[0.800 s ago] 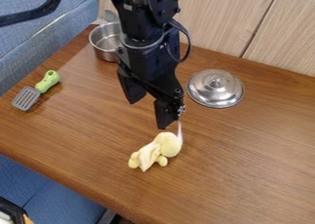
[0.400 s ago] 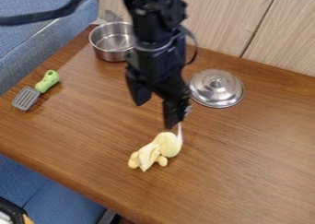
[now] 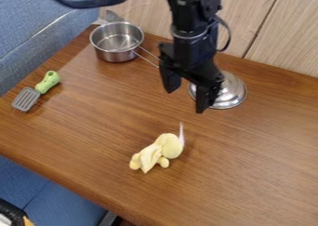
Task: Move the silver cover in the left side of the table
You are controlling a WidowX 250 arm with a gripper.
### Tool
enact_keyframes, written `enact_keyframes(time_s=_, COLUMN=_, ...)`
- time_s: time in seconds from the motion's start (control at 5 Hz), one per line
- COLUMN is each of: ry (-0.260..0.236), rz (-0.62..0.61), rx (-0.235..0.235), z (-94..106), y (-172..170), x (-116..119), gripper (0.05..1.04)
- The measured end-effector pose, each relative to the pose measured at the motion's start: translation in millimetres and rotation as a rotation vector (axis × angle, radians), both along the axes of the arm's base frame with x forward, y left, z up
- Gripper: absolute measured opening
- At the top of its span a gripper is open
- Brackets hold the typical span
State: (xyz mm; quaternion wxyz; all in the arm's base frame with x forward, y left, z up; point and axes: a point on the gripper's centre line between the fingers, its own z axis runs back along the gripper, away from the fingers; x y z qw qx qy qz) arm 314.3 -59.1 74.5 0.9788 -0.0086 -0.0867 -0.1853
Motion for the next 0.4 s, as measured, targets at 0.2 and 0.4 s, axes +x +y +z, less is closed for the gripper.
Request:
enact_keyframes(time_s=0.2, ry=-0.009, rz=-0.003, rx=-0.021, z=-6.6, y=-8, x=30, gripper=0.999)
enact_keyframes(time_s=0.4, ry=-0.018, rz=0.005, rx=-0.025, z=-13.1, y=-12, x=52, gripper=0.999)
